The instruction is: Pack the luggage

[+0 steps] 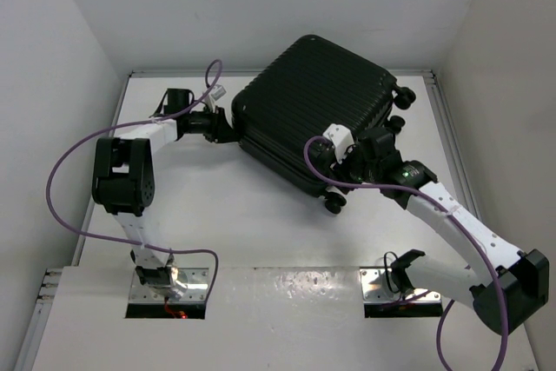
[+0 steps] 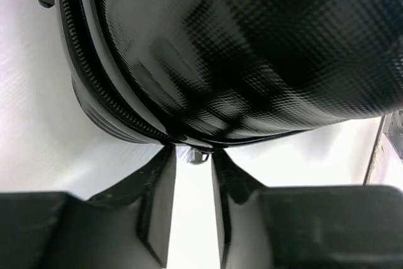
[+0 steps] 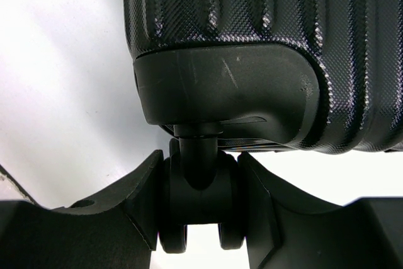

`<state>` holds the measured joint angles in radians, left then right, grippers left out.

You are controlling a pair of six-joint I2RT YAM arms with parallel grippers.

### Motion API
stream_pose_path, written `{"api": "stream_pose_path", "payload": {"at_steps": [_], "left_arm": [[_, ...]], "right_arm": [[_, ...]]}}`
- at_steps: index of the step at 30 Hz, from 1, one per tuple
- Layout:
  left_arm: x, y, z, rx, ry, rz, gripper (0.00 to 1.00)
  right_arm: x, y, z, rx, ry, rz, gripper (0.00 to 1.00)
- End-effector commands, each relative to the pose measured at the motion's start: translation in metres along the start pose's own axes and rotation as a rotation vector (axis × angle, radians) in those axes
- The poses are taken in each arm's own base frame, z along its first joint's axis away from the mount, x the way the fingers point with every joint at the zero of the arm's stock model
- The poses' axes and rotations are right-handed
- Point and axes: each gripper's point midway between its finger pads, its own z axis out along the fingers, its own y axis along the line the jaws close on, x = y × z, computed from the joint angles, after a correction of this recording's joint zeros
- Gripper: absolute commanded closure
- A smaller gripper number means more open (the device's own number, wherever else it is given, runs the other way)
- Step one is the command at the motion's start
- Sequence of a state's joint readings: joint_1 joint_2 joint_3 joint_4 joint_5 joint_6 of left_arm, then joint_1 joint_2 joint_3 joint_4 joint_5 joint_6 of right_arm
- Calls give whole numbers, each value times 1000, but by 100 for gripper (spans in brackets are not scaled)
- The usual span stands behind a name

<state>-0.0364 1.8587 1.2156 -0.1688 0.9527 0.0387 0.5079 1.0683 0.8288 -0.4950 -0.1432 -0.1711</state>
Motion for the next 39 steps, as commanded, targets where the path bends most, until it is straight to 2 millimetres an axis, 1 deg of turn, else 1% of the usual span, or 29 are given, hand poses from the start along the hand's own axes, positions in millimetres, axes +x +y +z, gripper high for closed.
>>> {"api": "stream_pose_path", "payload": {"at_steps": [1, 3, 4, 6, 7, 8, 10, 11, 12, 14, 16, 18, 19, 20, 21, 22, 24, 26, 27, 28, 29, 30, 31, 33, 35, 36, 37, 38, 39], "left_arm": [[-39, 3, 7, -73, -79, 137, 70], [-43, 7, 7, -98, -90, 139, 75], [-46, 9, 7, -108, -101, 139, 82], [-53, 8, 5, -119, -119, 160, 90], [-55, 8, 5, -119, -125, 167, 97], [-55, 8, 5, -119, -125, 167, 100], [-58, 14, 2, -162, -145, 187, 100], [-61, 14, 0, -175, -156, 199, 100], [-63, 17, -6, -195, -168, 202, 100], [-66, 24, -8, -232, -175, 218, 100], [-76, 37, -21, -289, -200, 269, 100], [-87, 42, -27, -343, -223, 326, 100], [-91, 50, -36, -387, -231, 360, 100], [-97, 55, -42, -410, -250, 385, 100], [-99, 56, -43, -415, -252, 414, 100], [-99, 63, -45, -425, -250, 417, 100], [-109, 64, -46, -432, -255, 459, 100], [-111, 66, -44, -425, -260, 476, 100], [-111, 72, -45, -429, -256, 504, 100], [-112, 66, -43, -398, -265, 517, 100], [-115, 66, -46, -386, -273, 538, 100], [-118, 63, -43, -360, -291, 562, 100], [-117, 60, -41, -336, -294, 594, 100], [-122, 52, -42, -290, -328, 664, 100], [-118, 49, -34, -229, -327, 735, 100], [-124, 43, -30, -223, -339, 784, 100], [-124, 45, -28, -218, -341, 830, 100], [-125, 40, -21, -186, -345, 870, 100], [-129, 36, -15, -176, -350, 909, 100]], "right_arm": [[37, 14, 0, -57, 137, 27, 100], [37, 15, -1, -64, 135, 17, 100], [39, 15, -1, -65, 143, 17, 100], [41, 16, -2, -66, 150, 9, 100], [42, 14, -3, -60, 152, 7, 100], [44, 14, -3, -55, 162, 3, 100], [47, 12, -6, -44, 169, -4, 100], [50, 12, -6, -41, 176, -7, 100], [51, 11, -9, -34, 176, -14, 100], [60, 10, -12, -26, 202, -11, 100], [66, 7, -17, -8, 213, -21, 100], [72, 4, -21, 14, 233, -26, 100], [73, 2, -23, 24, 231, -27, 100], [78, 0, -27, 41, 247, -24, 100], [80, -1, -28, 46, 254, -32, 100], [84, -4, -30, 62, 263, -28, 100], [89, -7, -32, 75, 275, -33, 100], [94, -15, -36, 113, 294, -44, 100], [97, -21, -38, 138, 305, -39, 100], [98, -25, -41, 160, 309, -43, 100], [99, -28, -42, 167, 313, -62, 100], [102, -36, -45, 199, 326, -57, 100], [105, -39, -47, 214, 338, -64, 100], [114, -51, -53, 265, 368, -81, 100], [128, -61, -58, 314, 402, -108, 100], [138, -69, -63, 358, 435, -105, 100], [140, -74, -63, 374, 444, -126, 100], [145, -81, -67, 401, 463, -132, 100], [158, -86, -71, 432, 497, -123, 100]]}}
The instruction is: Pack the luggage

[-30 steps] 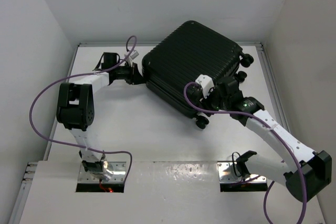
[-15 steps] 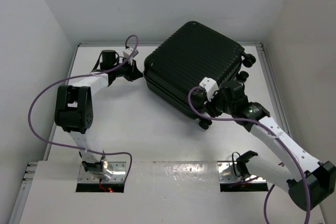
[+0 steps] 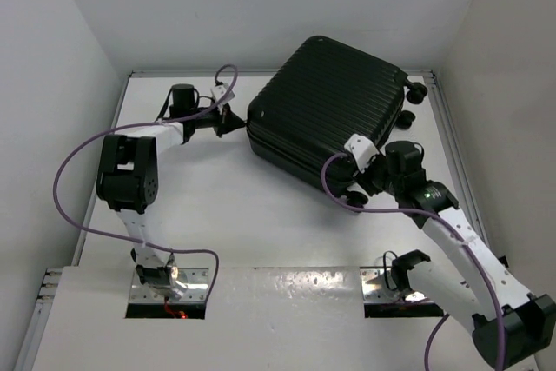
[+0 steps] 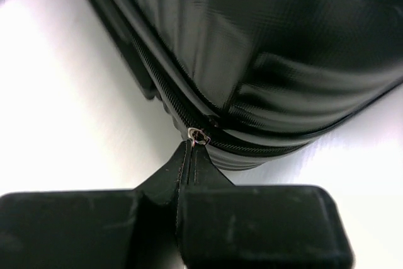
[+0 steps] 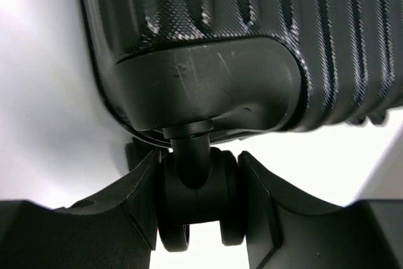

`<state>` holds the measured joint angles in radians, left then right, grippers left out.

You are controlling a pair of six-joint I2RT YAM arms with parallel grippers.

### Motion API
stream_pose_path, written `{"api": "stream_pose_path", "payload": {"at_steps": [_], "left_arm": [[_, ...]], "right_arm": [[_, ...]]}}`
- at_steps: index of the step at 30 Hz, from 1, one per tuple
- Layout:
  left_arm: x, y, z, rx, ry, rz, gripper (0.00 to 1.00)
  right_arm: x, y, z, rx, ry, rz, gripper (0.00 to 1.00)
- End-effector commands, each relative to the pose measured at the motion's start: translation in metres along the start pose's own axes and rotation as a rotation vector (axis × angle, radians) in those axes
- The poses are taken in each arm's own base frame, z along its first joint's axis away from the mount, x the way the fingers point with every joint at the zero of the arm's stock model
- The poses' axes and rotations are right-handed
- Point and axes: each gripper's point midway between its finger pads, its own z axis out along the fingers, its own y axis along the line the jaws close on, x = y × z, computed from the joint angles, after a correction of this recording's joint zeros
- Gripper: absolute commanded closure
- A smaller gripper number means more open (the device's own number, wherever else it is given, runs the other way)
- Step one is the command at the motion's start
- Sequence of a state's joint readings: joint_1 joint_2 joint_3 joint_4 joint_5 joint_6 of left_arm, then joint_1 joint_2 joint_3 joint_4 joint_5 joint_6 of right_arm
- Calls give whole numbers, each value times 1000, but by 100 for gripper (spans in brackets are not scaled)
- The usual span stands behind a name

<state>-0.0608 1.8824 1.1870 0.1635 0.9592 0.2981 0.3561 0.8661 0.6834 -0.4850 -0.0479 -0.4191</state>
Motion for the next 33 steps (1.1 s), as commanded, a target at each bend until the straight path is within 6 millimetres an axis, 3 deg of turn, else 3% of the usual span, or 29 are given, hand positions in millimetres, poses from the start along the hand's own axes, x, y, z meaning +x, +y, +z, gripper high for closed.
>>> {"api": "stream_pose_path", "payload": {"at_steps": [1, 5, 6, 8, 9, 11, 12, 13, 14, 15, 16, 17, 18, 21, 26, 27, 29, 30, 33], "left_arm": [[-72, 56, -13, -153, -161, 472, 100], [-93, 55, 12, -128, -210, 549, 100], [-88, 55, 24, -103, -214, 551, 100], [-91, 60, 38, -97, -222, 534, 100], [-104, 66, 43, -116, -241, 549, 100], [-99, 76, 60, -121, -262, 516, 100], [-116, 83, 67, -141, -287, 498, 100], [-118, 85, 76, -147, -293, 487, 100], [-106, 95, 85, -158, -282, 453, 100], [-122, 95, 91, -153, -316, 456, 100], [-126, 95, 98, -154, -330, 457, 100], [-116, 102, 105, -160, -322, 435, 100], [-128, 101, 112, -173, -340, 453, 100], [-139, 100, 125, -195, -383, 426, 100], [-145, 95, 115, -230, -436, 376, 100], [-130, 97, 109, -249, -419, 339, 100], [-148, 97, 83, -268, -459, 347, 100], [-134, 99, 74, -269, -442, 304, 100], [-152, 82, 48, -249, -472, 338, 100]], "right_arm": [[124, -26, -30, 184, 495, -36, 100], [142, -34, -39, 217, 523, -48, 100], [145, -35, -42, 218, 535, -44, 100], [151, -37, -45, 222, 549, -35, 100], [154, -38, -48, 225, 559, -26, 100], [156, -44, -51, 246, 570, -28, 100], [159, -46, -53, 255, 583, -18, 100], [158, -49, -53, 263, 582, -18, 100], [161, -52, -56, 274, 598, -8, 100], [163, -54, -56, 279, 607, 0, 100], [167, -60, -61, 302, 626, 21, 100], [169, -60, -62, 301, 636, 30, 100], [171, -63, -64, 309, 647, 41, 100], [178, -72, -71, 330, 681, 60, 100], [175, -90, -69, 356, 657, 73, 100], [174, -92, -65, 341, 659, 81, 100], [175, -97, -60, 345, 660, 92, 100], [175, -98, -57, 335, 666, 95, 100], [171, -111, -51, 358, 653, 104, 100]]}}
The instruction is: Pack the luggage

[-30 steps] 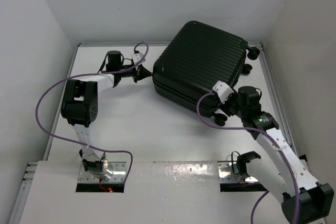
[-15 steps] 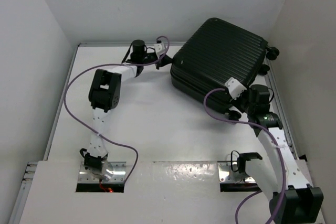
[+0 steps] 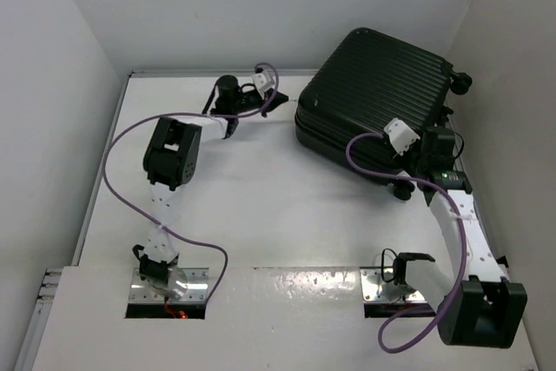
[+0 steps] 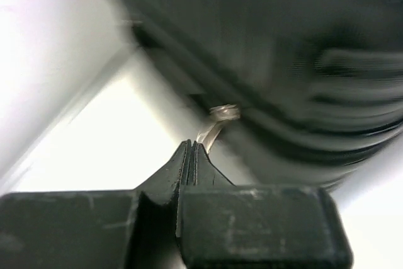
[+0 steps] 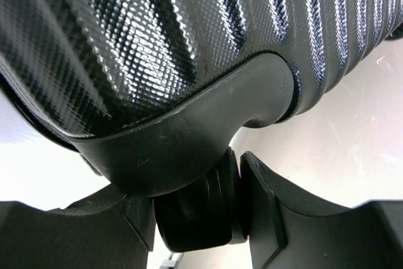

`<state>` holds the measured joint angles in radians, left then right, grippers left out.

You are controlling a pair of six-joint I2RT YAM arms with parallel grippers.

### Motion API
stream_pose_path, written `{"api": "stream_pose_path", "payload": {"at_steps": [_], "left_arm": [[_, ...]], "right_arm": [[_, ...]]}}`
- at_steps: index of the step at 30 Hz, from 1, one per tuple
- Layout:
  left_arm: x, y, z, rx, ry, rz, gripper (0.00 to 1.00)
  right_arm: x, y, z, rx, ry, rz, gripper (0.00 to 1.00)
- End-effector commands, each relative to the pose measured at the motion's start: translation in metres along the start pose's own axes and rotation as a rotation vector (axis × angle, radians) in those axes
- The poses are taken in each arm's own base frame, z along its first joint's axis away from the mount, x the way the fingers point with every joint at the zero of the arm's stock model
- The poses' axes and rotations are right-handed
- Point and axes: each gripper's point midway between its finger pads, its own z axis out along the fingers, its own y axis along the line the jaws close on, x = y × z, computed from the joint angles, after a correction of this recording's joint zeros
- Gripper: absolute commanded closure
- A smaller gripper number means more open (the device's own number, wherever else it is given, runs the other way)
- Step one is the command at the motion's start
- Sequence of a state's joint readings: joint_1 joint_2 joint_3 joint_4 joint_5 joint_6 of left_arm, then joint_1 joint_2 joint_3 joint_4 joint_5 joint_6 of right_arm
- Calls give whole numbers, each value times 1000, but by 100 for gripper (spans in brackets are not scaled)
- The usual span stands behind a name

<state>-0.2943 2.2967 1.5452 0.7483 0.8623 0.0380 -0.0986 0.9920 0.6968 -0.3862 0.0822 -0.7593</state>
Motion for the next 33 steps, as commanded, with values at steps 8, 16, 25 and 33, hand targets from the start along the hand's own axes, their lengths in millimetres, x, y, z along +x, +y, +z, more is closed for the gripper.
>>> {"api": "stream_pose_path", "payload": {"at_steps": [8, 16, 25, 33], "left_arm": [[-113, 60, -140, -329, -139, 166, 100], [-76, 34, -147, -197, 57, 111, 55], [-67, 32, -130, -189, 107, 80, 13], [-64, 18, -107, -167, 121, 10, 1]], "right_arm": [[57, -12, 23, 40, 309, 120, 100], [54, -3, 31, -13, 316, 99, 100], [111, 6, 0, 10, 424, 94, 100], [173, -7, -44, 94, 563, 254, 83]]}}
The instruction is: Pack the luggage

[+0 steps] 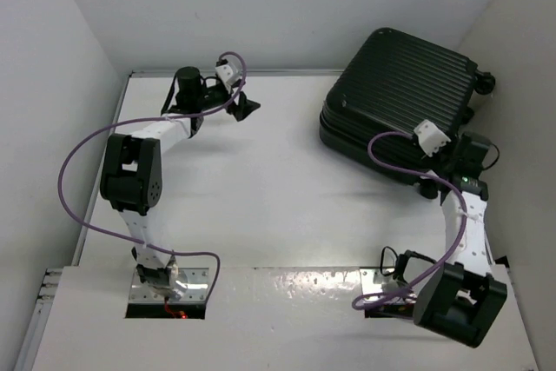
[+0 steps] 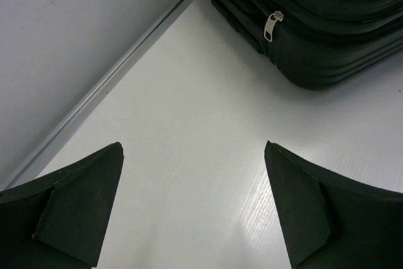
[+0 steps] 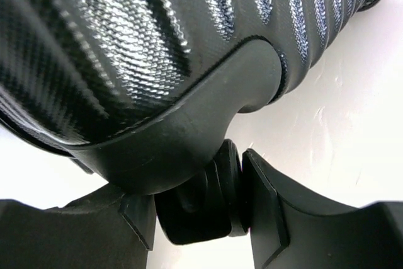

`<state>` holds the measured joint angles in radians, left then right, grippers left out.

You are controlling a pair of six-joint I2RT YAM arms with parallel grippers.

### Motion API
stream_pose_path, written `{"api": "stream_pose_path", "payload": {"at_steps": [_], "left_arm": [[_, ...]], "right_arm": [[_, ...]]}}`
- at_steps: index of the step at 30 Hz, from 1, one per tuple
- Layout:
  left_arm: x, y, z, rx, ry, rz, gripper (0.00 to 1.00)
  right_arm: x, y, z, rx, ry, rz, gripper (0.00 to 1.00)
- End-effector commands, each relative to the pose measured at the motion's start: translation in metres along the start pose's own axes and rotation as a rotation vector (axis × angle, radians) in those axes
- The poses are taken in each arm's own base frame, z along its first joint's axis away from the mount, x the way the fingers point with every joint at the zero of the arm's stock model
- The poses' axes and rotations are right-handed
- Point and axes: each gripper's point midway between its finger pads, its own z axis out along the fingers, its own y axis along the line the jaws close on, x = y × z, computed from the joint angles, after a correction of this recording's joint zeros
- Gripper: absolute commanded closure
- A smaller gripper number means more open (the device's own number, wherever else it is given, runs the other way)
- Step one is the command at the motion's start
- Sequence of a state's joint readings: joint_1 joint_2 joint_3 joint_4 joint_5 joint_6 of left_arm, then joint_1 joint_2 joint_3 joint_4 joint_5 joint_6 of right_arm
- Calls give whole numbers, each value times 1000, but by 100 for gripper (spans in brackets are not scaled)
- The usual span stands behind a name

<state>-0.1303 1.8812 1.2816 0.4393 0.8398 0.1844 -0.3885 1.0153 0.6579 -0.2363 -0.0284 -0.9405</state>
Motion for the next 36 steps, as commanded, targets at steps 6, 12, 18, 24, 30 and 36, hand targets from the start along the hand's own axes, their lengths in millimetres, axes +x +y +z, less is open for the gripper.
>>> {"api": "stream_pose_path", "payload": {"at_steps": [6, 12, 18, 24, 30, 36], "left_arm": [[3, 0, 4, -48, 30, -101, 1], [0, -12, 0, -28, 5, -170, 1], [-9, 5, 7, -110, 21, -236, 1], [-59, 29, 56, -135, -8, -275, 1], [-105, 39, 127, -71, -87, -272, 1], [-74, 3, 171, 46, -142, -362, 1]], "right_arm": [[21, 43, -85, -234, 131, 432, 15], [-96, 25, -112, -317, -175, 706, 17], [-109, -48, -75, 138, -130, 760, 42], [-77, -102, -47, 425, 75, 1013, 36], [-54, -120, -37, 579, 160, 943, 43], [-9, -127, -49, 697, 284, 812, 60]]}}
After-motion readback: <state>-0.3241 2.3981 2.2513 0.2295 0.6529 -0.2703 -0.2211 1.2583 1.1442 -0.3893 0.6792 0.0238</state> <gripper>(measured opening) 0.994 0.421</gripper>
